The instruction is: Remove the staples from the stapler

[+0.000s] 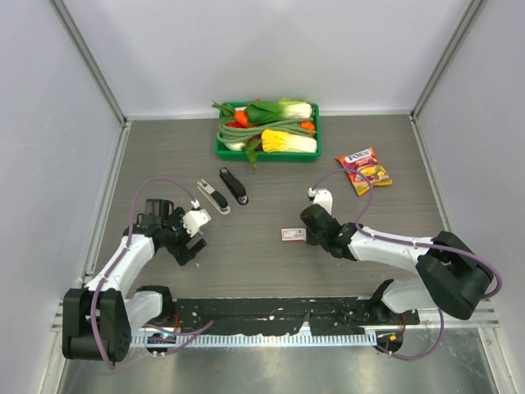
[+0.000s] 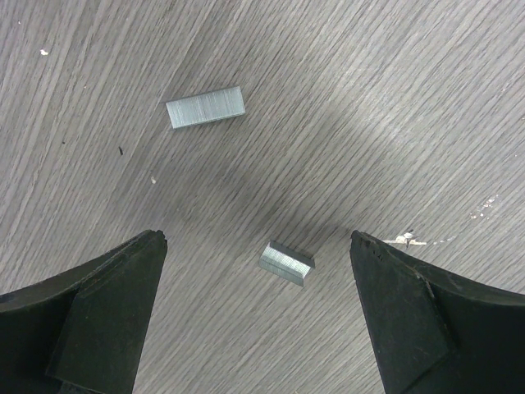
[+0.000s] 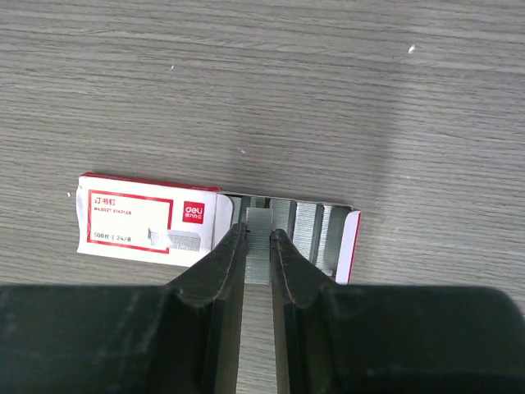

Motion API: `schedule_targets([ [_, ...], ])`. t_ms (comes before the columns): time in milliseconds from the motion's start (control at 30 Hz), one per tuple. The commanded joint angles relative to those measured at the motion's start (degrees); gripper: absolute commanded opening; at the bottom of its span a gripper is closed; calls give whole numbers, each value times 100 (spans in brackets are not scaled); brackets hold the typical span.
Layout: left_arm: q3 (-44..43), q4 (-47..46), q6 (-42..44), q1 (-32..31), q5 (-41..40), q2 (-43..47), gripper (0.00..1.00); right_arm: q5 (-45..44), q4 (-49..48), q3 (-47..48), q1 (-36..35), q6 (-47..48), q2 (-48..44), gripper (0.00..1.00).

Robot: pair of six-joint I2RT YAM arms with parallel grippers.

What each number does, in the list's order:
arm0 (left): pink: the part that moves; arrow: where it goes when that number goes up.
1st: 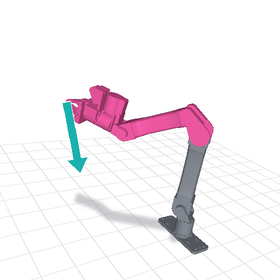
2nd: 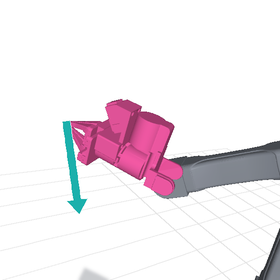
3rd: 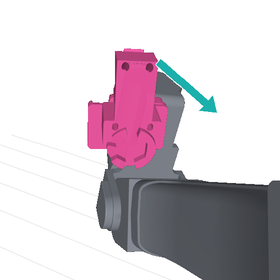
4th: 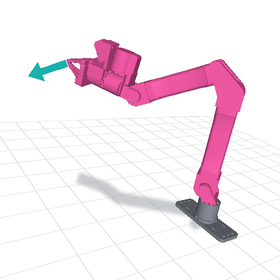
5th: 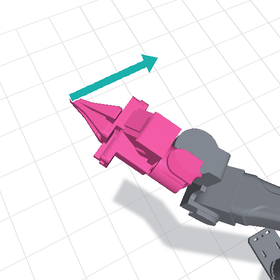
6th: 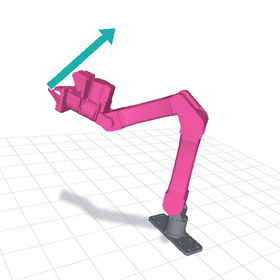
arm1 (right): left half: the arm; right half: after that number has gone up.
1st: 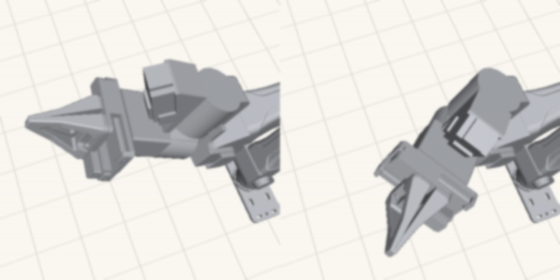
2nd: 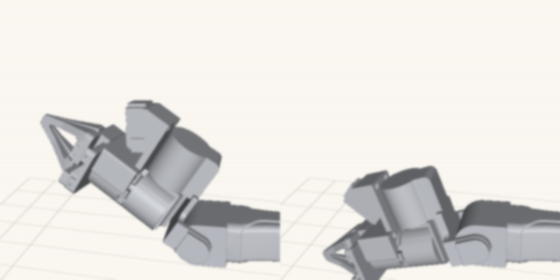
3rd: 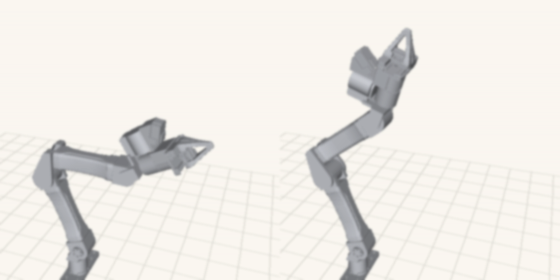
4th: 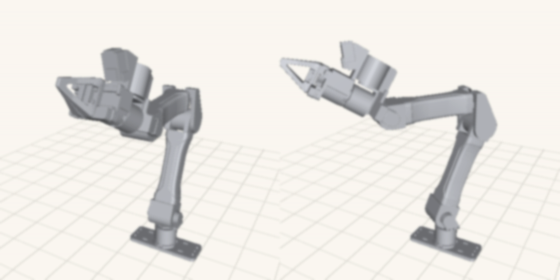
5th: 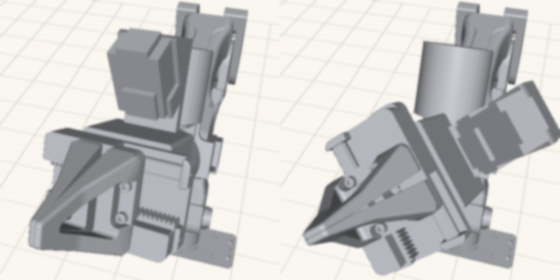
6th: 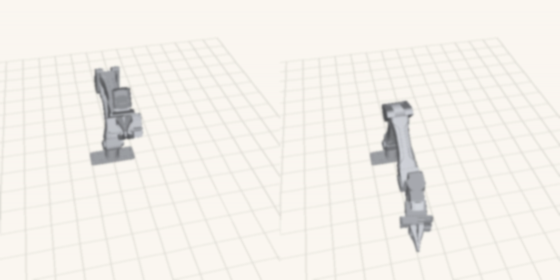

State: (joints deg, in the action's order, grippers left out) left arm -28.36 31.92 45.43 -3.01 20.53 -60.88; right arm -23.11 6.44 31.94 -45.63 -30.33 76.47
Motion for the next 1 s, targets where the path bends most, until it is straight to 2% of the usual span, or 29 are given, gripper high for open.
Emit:
schedule_targets([
  [0,15,-19,63,-25,-6,41,100,-185,-231,-65,1,-52,-167,20],
  [533,76,-37,98,-25,-50,41,100,-176,-520,-285,1,-70,-519,19],
  [967,41,16,89,-25,-58,33,100,-149,-837,-364,10,-114,-352,19],
])
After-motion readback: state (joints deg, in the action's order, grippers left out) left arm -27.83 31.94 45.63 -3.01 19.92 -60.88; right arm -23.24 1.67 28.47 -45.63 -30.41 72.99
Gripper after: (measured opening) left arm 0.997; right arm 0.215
